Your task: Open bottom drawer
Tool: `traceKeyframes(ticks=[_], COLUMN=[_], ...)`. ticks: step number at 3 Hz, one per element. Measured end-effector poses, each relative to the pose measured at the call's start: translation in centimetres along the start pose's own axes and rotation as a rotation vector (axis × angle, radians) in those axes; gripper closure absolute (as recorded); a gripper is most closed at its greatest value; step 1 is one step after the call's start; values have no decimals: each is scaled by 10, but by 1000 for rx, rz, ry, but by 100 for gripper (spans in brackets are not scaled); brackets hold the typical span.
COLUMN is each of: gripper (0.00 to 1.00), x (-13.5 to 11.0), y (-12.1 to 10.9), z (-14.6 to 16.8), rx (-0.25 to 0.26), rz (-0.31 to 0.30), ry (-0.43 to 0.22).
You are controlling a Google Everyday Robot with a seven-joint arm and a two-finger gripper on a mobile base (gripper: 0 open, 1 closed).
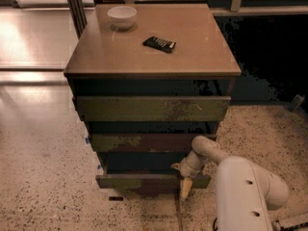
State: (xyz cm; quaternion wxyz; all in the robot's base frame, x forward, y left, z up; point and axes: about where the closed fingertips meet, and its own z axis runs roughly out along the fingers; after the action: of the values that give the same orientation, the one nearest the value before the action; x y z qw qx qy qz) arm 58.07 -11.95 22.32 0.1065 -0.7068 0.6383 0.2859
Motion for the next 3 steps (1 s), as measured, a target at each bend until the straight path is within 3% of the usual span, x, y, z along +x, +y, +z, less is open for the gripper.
traceKeyframes(ticks=[1, 3], gripper=[0, 0], x=[3, 11], y=[15, 8], z=[19, 31], rx=[38, 35], rz=[-6, 4], ry=[52, 52])
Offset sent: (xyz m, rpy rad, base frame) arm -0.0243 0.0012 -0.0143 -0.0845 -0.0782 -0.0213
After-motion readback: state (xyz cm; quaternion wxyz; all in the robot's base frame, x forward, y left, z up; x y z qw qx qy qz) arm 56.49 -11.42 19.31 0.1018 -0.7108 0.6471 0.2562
